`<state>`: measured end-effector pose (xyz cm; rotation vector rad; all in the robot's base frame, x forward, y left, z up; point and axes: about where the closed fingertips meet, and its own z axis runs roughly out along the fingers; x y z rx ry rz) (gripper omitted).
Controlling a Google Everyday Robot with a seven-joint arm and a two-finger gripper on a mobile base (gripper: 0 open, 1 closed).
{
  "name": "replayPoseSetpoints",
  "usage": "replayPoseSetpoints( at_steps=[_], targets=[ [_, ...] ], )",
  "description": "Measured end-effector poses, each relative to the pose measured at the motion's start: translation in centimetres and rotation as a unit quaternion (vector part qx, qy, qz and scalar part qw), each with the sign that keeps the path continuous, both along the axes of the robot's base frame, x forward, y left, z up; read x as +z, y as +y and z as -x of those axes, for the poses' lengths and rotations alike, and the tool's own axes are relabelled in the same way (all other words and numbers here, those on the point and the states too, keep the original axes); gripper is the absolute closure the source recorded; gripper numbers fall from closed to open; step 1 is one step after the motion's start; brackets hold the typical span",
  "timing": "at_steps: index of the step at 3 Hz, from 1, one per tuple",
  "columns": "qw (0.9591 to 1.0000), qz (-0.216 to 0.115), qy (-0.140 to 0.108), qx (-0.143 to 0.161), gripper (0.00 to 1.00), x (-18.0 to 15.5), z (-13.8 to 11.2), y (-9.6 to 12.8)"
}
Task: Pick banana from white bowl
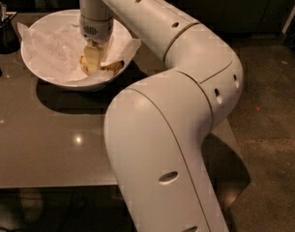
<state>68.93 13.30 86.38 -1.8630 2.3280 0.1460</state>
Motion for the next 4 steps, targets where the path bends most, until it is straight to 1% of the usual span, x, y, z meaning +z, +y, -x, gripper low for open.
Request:
replayPoseSetpoints(
  at_steps=[2, 3, 4],
  targets=[
    [0.9999, 0.002, 0.008, 0.009, 0.50, -0.9, 0.0, 0.4],
    [0.9997, 0.004, 0.018, 0.015, 0.51, -2.0, 0.0, 0.7],
    [0.9994, 0.004, 0.028, 0.021, 0.40, -3.1, -0.1, 0.9]
  ],
)
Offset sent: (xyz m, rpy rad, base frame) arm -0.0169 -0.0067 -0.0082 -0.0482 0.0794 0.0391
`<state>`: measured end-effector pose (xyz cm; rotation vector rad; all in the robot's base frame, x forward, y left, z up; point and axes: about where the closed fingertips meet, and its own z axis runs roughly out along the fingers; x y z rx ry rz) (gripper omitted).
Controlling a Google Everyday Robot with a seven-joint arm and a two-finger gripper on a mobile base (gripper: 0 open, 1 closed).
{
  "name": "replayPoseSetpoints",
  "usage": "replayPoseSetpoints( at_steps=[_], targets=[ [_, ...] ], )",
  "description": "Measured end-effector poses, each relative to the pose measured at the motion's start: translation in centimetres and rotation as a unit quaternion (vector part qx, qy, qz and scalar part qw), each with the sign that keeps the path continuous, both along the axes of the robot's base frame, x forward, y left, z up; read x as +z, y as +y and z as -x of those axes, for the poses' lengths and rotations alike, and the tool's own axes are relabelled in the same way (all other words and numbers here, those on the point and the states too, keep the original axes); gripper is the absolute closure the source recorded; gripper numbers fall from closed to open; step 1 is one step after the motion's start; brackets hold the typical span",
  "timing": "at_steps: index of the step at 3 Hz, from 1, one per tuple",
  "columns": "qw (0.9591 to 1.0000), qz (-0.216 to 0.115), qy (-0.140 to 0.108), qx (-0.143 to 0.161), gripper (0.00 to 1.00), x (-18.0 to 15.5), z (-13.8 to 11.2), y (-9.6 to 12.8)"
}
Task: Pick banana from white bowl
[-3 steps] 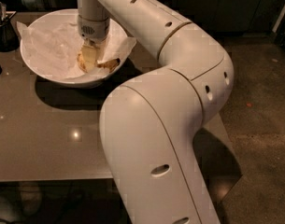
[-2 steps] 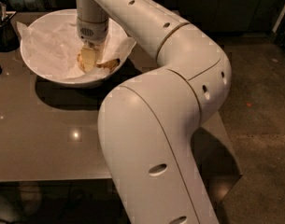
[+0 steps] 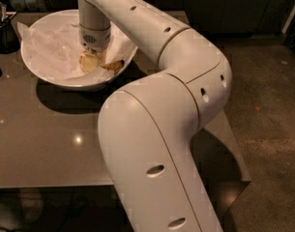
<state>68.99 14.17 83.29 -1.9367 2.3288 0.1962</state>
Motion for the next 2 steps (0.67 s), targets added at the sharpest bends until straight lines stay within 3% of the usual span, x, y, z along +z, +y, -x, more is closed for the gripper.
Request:
replayPoseSetpoints(
  at_steps=[2],
  targets=[
    [1.0000, 0.000, 0.000, 0.000, 0.83, 0.26, -0.02, -0.02]
  ],
)
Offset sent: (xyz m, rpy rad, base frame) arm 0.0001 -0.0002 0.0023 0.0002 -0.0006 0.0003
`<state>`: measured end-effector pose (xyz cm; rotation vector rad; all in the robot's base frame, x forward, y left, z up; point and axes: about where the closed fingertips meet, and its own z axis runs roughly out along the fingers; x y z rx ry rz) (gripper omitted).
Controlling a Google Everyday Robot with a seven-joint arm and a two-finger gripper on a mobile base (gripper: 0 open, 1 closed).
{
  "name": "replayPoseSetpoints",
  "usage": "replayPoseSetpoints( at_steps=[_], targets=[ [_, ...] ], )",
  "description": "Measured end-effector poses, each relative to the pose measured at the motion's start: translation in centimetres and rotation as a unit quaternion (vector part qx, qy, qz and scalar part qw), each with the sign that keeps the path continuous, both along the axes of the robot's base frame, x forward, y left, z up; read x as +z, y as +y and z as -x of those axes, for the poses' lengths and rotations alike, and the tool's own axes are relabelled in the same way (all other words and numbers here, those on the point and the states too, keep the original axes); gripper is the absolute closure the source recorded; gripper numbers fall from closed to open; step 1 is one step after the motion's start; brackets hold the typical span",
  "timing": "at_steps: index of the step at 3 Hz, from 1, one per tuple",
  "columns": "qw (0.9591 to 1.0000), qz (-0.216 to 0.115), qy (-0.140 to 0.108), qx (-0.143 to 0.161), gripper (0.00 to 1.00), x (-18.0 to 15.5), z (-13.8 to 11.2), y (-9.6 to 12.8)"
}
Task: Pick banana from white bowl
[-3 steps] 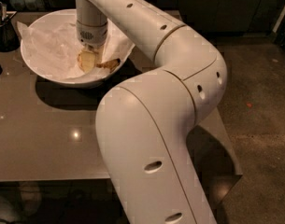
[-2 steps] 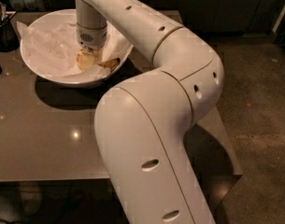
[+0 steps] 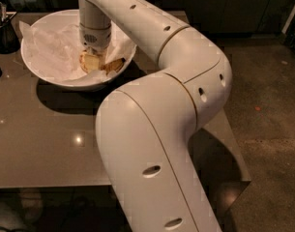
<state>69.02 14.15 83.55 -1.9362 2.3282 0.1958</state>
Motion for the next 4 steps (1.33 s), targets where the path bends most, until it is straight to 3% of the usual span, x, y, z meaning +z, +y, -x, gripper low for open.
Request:
replayPoseSetpoints(
  at_steps=[1, 3, 4],
  targets=[
    [1.0000, 0.000, 0.000, 0.000, 1.00, 0.0, 0.0, 0.0],
    [0.9979, -0.023, -0.061, 0.004, 1.00, 4.4, 1.7, -3.2],
    [0.9977, -0.024, -0.064, 0.005, 1.00, 4.8, 2.1, -3.3]
  ],
)
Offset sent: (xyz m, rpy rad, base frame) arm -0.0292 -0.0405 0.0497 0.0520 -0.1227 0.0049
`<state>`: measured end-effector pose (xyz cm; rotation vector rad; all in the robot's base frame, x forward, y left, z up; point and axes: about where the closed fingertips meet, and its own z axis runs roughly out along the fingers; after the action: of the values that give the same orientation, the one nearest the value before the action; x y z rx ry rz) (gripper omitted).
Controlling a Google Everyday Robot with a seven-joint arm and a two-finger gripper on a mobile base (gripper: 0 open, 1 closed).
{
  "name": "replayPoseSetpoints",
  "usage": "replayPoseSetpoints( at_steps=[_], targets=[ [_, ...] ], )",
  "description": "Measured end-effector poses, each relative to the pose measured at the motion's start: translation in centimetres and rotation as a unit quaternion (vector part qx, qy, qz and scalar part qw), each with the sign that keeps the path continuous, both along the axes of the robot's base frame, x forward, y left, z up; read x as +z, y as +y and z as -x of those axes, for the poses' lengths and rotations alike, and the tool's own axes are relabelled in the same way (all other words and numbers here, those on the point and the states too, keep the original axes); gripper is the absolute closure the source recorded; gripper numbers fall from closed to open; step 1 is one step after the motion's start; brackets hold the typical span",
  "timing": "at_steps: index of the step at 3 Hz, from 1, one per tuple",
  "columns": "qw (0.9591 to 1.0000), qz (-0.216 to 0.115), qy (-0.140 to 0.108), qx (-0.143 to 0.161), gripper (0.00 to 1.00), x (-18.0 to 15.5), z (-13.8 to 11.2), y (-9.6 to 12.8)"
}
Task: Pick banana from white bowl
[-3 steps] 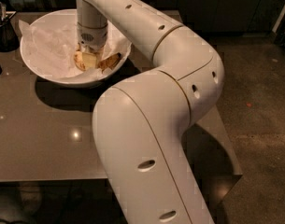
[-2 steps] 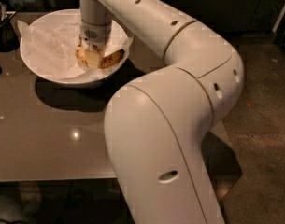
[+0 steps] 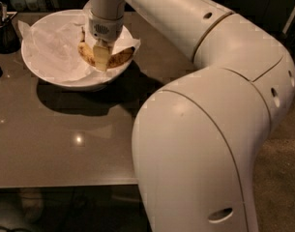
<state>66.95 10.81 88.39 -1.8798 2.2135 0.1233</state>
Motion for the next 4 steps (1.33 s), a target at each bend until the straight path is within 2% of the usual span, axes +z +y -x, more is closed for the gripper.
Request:
replayPoseSetpoints(
  at_steps=[1, 2, 3, 4],
  targets=[
    [0.9994, 0.027, -0.014, 0.013, 1.00, 1.6, 0.4, 0.7],
    [0.9983, 0.038, -0.022, 0.038, 1.00, 3.8, 2.3, 1.4],
    [0.9973, 0.036, -0.014, 0.063, 1.00, 4.5, 4.8, 1.6],
    [0.9974, 0.030, -0.022, 0.061, 1.00, 4.5, 4.3, 2.0]
  ],
)
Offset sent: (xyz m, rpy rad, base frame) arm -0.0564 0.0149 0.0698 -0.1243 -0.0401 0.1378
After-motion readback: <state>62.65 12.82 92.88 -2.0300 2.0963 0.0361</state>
